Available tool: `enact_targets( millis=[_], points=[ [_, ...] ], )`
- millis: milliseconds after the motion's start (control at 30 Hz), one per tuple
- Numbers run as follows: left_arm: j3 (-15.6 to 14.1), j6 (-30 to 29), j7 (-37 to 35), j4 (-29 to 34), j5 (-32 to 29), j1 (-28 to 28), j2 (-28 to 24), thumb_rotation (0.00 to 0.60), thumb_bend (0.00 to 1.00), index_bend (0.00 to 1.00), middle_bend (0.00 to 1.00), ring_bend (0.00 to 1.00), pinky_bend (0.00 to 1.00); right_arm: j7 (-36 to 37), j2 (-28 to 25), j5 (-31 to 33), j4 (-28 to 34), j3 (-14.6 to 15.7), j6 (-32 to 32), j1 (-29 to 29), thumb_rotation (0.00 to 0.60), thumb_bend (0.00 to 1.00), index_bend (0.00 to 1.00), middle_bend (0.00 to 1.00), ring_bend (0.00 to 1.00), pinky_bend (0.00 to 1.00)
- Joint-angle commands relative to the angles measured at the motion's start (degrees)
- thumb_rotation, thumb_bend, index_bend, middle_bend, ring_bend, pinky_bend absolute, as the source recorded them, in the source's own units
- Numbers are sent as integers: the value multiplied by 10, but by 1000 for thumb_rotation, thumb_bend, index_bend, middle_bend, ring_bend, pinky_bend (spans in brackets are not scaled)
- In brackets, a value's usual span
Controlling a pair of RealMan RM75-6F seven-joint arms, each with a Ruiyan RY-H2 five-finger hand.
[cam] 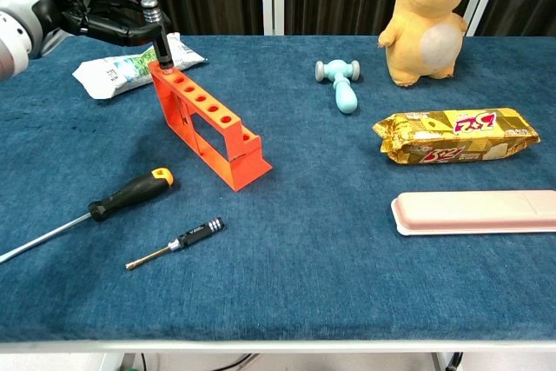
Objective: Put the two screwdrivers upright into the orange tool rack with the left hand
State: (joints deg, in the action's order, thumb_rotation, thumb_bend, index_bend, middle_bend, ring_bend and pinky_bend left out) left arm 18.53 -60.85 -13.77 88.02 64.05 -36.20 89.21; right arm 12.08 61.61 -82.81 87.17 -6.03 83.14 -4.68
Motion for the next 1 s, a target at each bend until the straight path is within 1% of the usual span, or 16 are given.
enact_targets(
  millis=[33,300,433,533,600,833,1000],
  points=[
    [-3,4,2,-1,1,0,0,566,446,695,324,145,183,0,0,0,0,0,0,0,600,361,0,0,0,0],
    [-6,7,-2,-7,1,1,4,562,446,689,324,145,182,0,0,0,1,0,1,0,600,361,0,0,0,0],
    [-5,13,-5,-11,-4,1,5,564,446,655,323,145,179,1,-1,1,0,0,-1,0,600,361,0,0,0,0],
    [-5,19,-10,-12,-8,2,5,565,446,655,324,145,177,2,-1,1,1,-1,0,0,600,361,0,0,0,0],
    [-5,19,-11,-13,-6,2,5,566,447,639,323,145,177,2,-1,1,0,-1,1,1,600,361,0,0,0,0],
    [-9,19,-19,-14,8,3,5,561,442,465,308,133,169,2,-1,2,2,-1,1,1,600,361,0,0,0,0],
    [-12,21,-22,-16,15,4,3,562,431,297,296,128,164,1,-2,5,3,-2,0,2,600,360,0,0,0,0]
  ],
)
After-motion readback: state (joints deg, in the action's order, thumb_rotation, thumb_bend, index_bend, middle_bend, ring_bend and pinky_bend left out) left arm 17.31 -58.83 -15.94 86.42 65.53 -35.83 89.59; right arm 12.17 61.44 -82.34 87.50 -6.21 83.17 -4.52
